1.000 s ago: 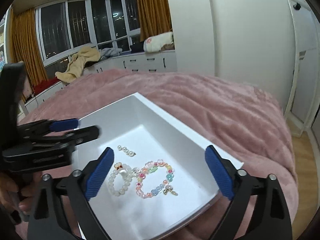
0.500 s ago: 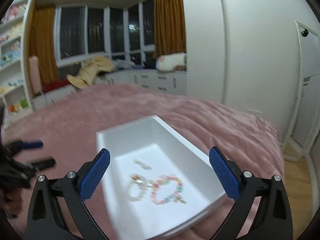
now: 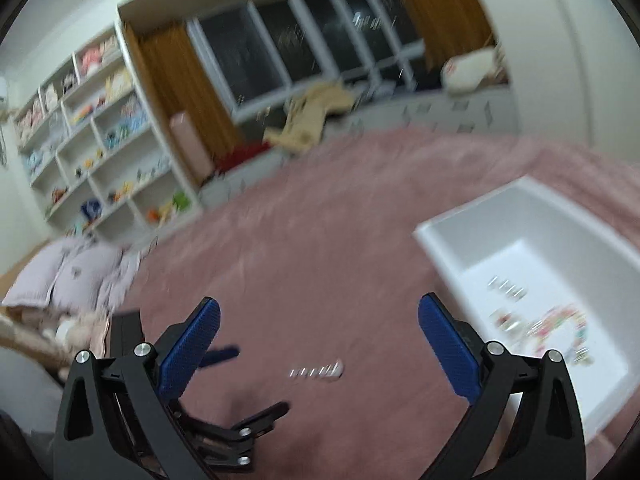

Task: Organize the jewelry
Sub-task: 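Move both tools back to last pearl earring on bed, then grasp pearl earring with left tool while right tool grasps silver heart charm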

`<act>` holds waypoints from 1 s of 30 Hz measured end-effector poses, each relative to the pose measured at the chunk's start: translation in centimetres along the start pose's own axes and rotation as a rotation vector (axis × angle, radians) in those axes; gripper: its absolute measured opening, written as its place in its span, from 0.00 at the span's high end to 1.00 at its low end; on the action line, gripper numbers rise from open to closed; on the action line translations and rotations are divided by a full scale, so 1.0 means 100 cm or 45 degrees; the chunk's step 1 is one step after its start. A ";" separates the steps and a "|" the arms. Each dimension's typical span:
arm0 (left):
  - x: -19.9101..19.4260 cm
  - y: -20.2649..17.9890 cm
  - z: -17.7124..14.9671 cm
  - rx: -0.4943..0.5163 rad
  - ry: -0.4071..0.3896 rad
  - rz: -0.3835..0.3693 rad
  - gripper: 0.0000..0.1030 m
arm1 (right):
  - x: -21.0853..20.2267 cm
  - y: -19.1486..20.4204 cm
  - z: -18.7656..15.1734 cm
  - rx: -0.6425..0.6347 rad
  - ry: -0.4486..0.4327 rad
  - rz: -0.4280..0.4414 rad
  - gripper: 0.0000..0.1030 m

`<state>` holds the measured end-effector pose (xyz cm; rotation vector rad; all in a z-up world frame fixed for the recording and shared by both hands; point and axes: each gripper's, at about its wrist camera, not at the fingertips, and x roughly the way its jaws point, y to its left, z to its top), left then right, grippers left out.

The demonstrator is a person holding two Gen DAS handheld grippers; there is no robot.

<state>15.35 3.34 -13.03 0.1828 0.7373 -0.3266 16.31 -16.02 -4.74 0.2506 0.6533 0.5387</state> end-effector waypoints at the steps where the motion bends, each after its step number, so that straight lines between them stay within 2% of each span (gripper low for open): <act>1: 0.005 0.001 -0.002 0.005 0.005 -0.002 0.05 | 0.011 0.001 -0.001 -0.008 0.041 0.004 0.05; 3: 0.015 0.003 -0.005 0.017 0.001 0.005 0.05 | 0.023 0.007 -0.005 -0.091 0.046 -0.040 0.06; 4: 0.020 0.003 -0.006 0.021 0.000 0.008 0.06 | 0.028 0.012 -0.008 -0.187 0.048 -0.076 0.06; 6: 0.032 0.007 -0.006 0.023 0.023 -0.015 0.14 | 0.041 0.017 -0.014 -0.309 0.093 -0.139 0.06; 8: 0.042 0.014 -0.007 0.001 0.057 -0.064 0.21 | 0.057 0.009 -0.018 -0.288 0.157 -0.143 0.06; 10: 0.056 0.021 -0.009 -0.019 0.091 -0.079 0.33 | 0.071 0.003 -0.025 -0.258 0.204 -0.136 0.07; 11: 0.063 0.024 -0.010 -0.022 0.113 -0.082 0.36 | 0.080 -0.001 -0.028 -0.250 0.244 -0.137 0.08; 14: 0.077 0.028 -0.015 -0.016 0.151 -0.092 0.47 | 0.102 -0.007 -0.038 -0.248 0.347 -0.122 0.20; 16: 0.083 0.029 -0.020 -0.008 0.176 -0.106 0.60 | 0.113 -0.009 -0.046 -0.280 0.415 -0.095 0.35; 17: 0.083 0.029 -0.022 -0.005 0.178 -0.105 0.64 | 0.119 -0.009 -0.051 -0.309 0.455 -0.080 0.38; 20: 0.082 0.041 -0.028 -0.041 0.184 -0.101 0.85 | 0.133 -0.004 -0.066 -0.424 0.538 -0.060 0.49; 22: 0.081 0.053 -0.031 -0.087 0.190 -0.129 0.84 | 0.141 0.000 -0.077 -0.503 0.588 -0.040 0.54; 25: 0.077 0.059 -0.035 -0.079 0.192 -0.121 0.84 | 0.152 0.008 -0.087 -0.572 0.605 -0.020 0.57; 26: 0.077 0.059 -0.035 -0.077 0.193 -0.118 0.84 | 0.154 0.009 -0.088 -0.576 0.602 -0.015 0.57; 30: 0.073 0.062 -0.037 -0.099 0.203 -0.116 0.84 | 0.161 0.002 -0.086 -0.512 0.611 -0.023 0.72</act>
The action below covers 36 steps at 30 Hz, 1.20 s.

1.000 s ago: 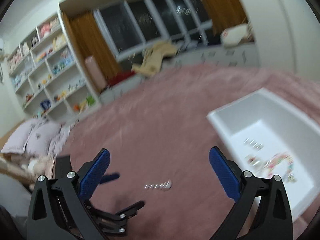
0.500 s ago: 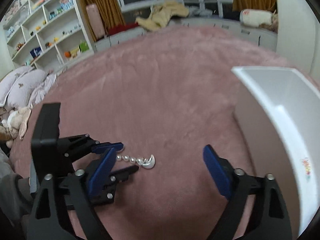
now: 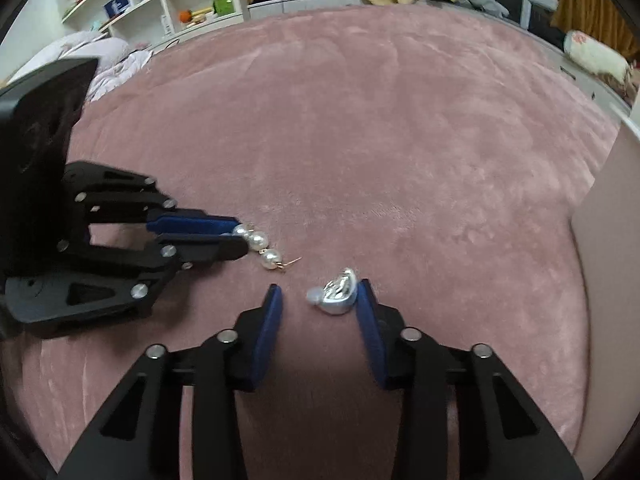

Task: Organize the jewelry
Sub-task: 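Grasp pearl earring with left tool while right tool grasps silver heart charm, then carry held earring pieces over white box with both tools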

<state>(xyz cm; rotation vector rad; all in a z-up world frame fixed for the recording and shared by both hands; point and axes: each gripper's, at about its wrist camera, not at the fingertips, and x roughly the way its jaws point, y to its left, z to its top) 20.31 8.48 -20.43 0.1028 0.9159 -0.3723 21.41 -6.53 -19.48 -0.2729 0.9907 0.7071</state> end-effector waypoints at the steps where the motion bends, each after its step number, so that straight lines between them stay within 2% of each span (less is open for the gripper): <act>1: 0.000 0.001 0.000 -0.005 0.003 0.002 0.84 | 0.000 -0.002 0.001 0.025 -0.002 -0.002 0.78; 14: -0.019 -0.004 0.004 -0.003 -0.023 0.037 0.84 | -0.014 -0.002 0.001 0.070 -0.017 -0.023 0.78; 25: -0.053 -0.014 0.020 0.030 -0.083 0.066 0.84 | -0.047 0.008 0.005 0.060 -0.049 -0.063 0.78; 31: -0.070 -0.025 0.032 0.049 -0.125 0.074 0.84 | -0.074 0.005 0.004 0.103 -0.095 -0.097 0.78; 36: -0.085 -0.034 0.041 0.066 -0.161 0.073 0.84 | -0.103 -0.002 0.003 0.153 -0.180 -0.104 0.78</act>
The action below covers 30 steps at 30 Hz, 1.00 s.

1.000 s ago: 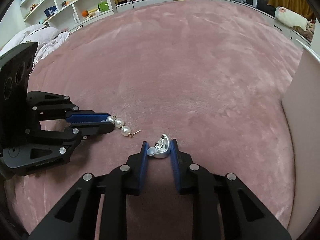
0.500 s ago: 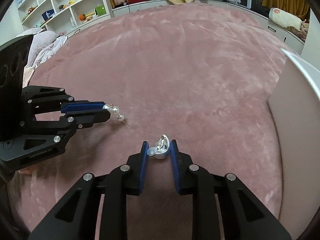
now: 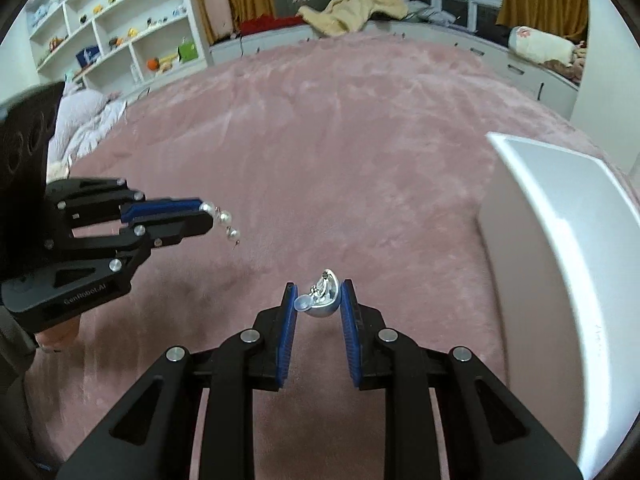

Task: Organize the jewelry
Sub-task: 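Carry held earring pieces over white box with both tools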

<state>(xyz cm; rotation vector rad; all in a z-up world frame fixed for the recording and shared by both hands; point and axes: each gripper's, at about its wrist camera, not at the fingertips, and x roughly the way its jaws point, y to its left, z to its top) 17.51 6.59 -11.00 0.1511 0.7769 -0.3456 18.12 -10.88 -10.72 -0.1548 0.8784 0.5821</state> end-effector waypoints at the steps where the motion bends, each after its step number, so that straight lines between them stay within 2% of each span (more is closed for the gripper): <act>1: -0.003 -0.002 0.003 0.004 -0.008 -0.004 0.84 | -0.009 -0.001 0.003 0.008 -0.024 -0.009 0.78; 9: -0.020 -0.027 0.036 0.063 -0.075 -0.022 0.84 | -0.048 -0.023 0.004 0.078 -0.075 -0.087 0.78; 16: -0.023 -0.066 0.067 0.121 -0.122 -0.059 0.84 | -0.085 -0.050 -0.001 0.140 -0.125 -0.156 0.78; 30: -0.027 -0.143 0.108 0.232 -0.170 -0.128 0.84 | -0.148 -0.105 -0.033 0.265 -0.190 -0.275 0.78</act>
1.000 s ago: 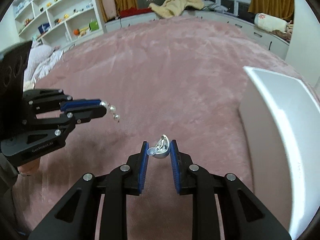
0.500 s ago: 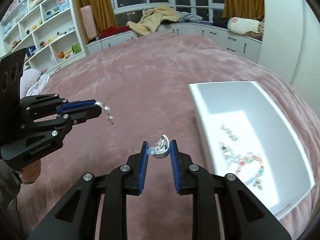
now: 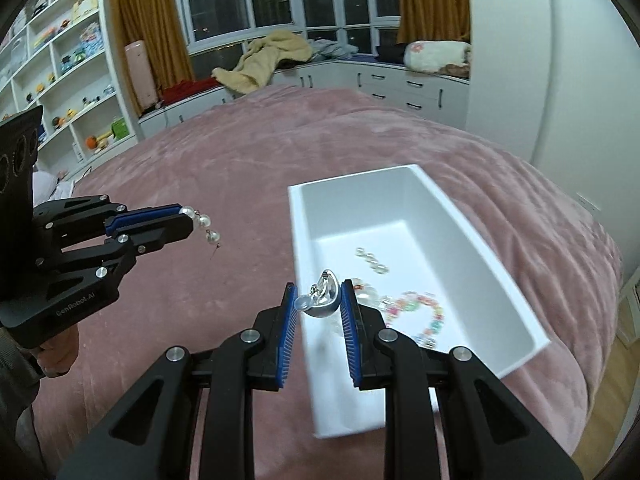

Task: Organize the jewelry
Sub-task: 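Carry held earring pieces over white box with both tools, then lower earring pieces into white box and open both tools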

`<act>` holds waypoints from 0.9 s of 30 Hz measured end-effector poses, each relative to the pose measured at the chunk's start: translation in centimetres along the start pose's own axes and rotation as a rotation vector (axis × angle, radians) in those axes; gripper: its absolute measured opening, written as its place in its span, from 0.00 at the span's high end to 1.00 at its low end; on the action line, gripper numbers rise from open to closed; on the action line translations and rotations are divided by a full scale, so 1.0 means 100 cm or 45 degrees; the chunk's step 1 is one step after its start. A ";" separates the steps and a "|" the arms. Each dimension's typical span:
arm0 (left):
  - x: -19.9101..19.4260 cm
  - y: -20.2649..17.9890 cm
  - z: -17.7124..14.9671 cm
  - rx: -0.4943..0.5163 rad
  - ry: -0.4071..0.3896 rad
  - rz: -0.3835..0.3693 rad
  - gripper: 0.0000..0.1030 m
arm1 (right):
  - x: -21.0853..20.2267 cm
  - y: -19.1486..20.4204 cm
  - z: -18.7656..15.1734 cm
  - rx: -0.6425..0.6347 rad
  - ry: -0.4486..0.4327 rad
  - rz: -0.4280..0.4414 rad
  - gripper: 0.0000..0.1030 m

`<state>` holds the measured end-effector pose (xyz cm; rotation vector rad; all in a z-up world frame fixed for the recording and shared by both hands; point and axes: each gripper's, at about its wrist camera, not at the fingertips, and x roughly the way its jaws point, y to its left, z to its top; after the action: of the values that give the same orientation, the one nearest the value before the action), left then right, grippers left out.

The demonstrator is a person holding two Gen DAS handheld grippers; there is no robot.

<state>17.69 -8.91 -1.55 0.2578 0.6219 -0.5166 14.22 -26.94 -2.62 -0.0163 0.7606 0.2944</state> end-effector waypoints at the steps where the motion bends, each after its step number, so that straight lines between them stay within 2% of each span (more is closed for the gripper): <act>1: 0.002 -0.005 0.003 0.007 -0.001 -0.003 0.84 | -0.002 -0.005 0.000 0.010 -0.004 -0.006 0.78; 11: 0.025 -0.046 0.027 0.042 0.001 -0.066 0.84 | -0.005 -0.048 -0.008 0.075 0.005 -0.062 0.78; 22: 0.091 -0.070 0.042 0.034 0.086 -0.102 0.84 | 0.026 -0.093 -0.021 0.133 0.053 -0.039 0.78; 27: 0.122 -0.075 0.040 0.024 0.134 -0.099 0.82 | 0.038 -0.100 -0.025 0.089 0.079 -0.024 0.78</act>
<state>24.12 -21.45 -6.47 0.2806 0.7320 -0.5864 17.87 -35.81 -7.94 0.0338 0.8317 0.2503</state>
